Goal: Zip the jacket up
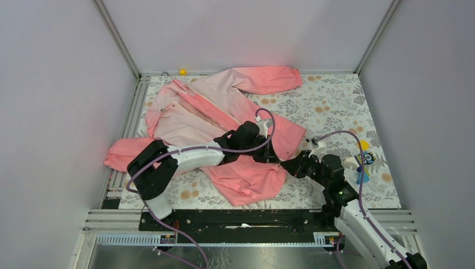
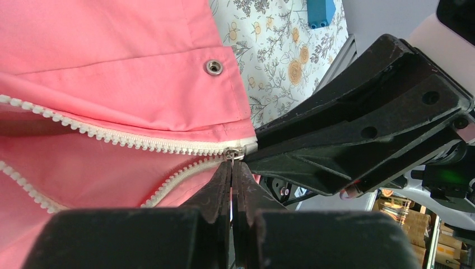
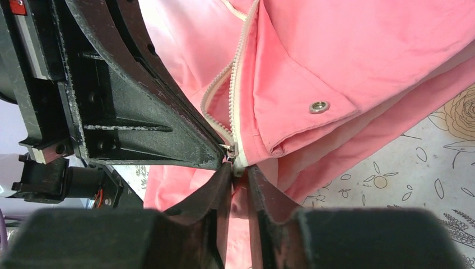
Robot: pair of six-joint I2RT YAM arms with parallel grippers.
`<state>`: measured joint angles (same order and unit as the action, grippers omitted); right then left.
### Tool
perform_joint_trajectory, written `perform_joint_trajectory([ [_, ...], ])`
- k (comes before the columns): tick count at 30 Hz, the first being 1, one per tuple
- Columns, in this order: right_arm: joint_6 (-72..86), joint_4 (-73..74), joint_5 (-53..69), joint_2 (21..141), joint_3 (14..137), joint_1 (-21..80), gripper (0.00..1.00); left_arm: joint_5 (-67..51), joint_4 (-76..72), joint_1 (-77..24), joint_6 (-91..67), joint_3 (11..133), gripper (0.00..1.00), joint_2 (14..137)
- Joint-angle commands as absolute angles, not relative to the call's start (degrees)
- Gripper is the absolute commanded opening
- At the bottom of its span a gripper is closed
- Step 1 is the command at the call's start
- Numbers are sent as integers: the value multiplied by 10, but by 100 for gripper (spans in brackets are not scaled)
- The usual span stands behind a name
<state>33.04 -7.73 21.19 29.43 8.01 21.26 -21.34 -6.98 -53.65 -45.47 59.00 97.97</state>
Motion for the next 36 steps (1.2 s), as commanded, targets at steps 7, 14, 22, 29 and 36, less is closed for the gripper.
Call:
perform_joint_trajectory([
  [7,312,-54,228,283,94,214,42,-214,-98,-533,-457,594,0,975],
  [14,321,-43,233,275,96,214,45,-215,-98,-534,-458,592,0,975],
  [22,339,-95,264,306,85,214,35,-216,-102,-533,-465,593,0,978],
  [29,349,-122,264,336,81,214,21,-214,-103,-534,-467,587,0,972],
  [36,397,-61,179,268,75,215,0,-190,-98,-534,-466,563,0,966],
])
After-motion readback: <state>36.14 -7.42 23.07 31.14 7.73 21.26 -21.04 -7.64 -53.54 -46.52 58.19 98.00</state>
